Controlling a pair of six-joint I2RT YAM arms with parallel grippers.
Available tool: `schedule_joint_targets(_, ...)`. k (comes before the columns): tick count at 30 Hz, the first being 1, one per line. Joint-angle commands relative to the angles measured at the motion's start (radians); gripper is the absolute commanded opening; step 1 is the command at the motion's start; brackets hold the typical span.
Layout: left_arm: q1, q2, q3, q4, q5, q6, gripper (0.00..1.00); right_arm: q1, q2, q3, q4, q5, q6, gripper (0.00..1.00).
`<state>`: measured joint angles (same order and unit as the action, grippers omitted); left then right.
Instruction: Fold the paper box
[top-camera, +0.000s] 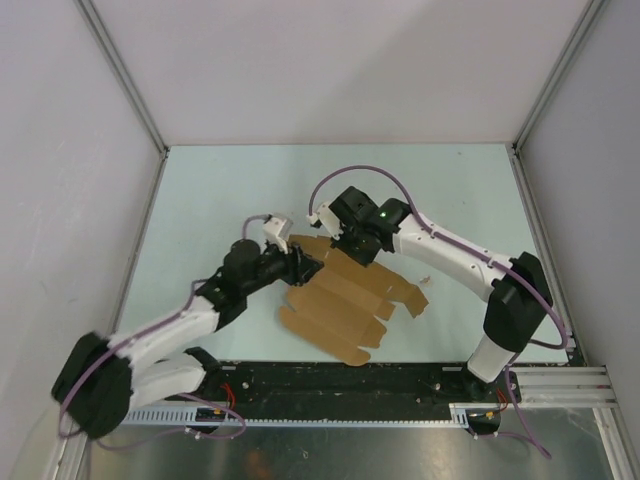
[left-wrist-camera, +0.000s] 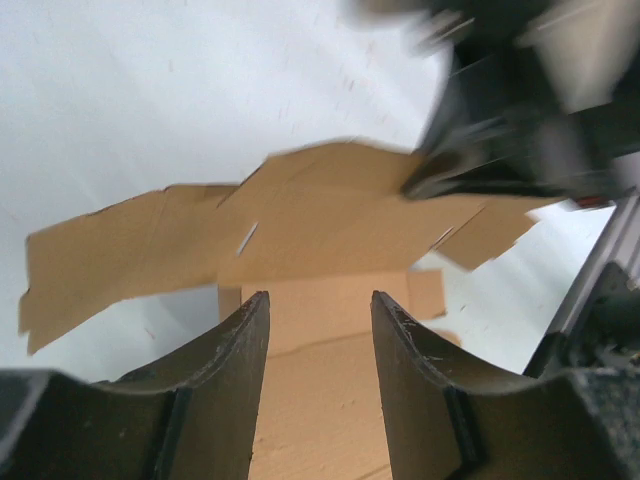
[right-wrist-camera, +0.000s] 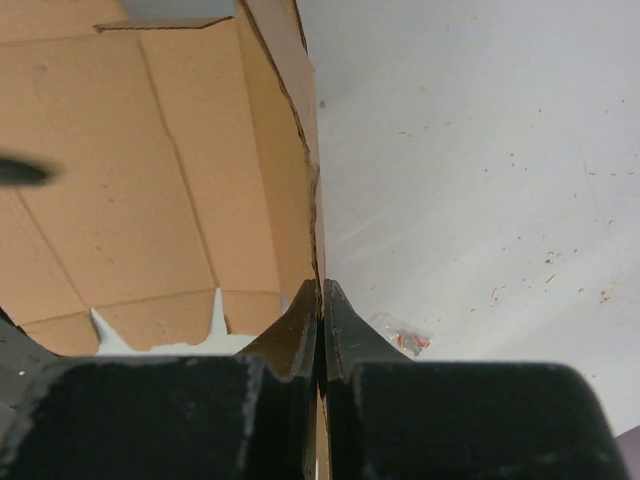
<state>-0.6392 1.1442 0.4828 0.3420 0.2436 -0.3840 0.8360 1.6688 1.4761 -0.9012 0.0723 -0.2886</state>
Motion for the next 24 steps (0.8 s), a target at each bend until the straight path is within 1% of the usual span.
schedule_joint_targets(1,-0.005,-0.256,-0.045,-0.111,-0.079,-0.006,0.51,-0.005,0.014,-0.008,0.03,0.041,0.016,0.0)
schedule_joint_targets(3,-0.005,-0.37,-0.055,-0.15,-0.127,-0.001,0.51,-0.005,0.012,-0.011,0.038,0.052,0.017,0.0)
schedule_joint_targets(4,-0.005,-0.401,-0.061,-0.178,-0.173,0.0,0.51,-0.002,0.011,-0.016,0.041,0.066,0.017,0.0)
schedule_joint_targets(8,-0.002,-0.463,-0.079,-0.201,-0.309,-0.016,0.49,0.02,-0.001,-0.039,0.064,0.109,0.003,0.0)
schedule_joint_targets(12,0.009,-0.405,-0.043,-0.204,-0.349,-0.047,0.45,0.046,-0.032,-0.06,0.093,0.115,-0.015,0.0)
schedule_joint_targets(17,0.022,-0.27,0.033,-0.205,-0.36,-0.065,0.4,0.063,-0.063,-0.074,0.102,0.086,-0.02,0.0)
schedule_joint_targets(23,0.047,-0.161,0.115,-0.202,-0.363,-0.095,0.31,0.077,-0.067,-0.085,0.088,0.06,-0.015,0.0)
schedule_joint_targets(24,0.05,-0.153,0.122,-0.199,-0.36,-0.098,0.28,0.08,-0.067,-0.086,0.088,0.057,-0.017,0.0)
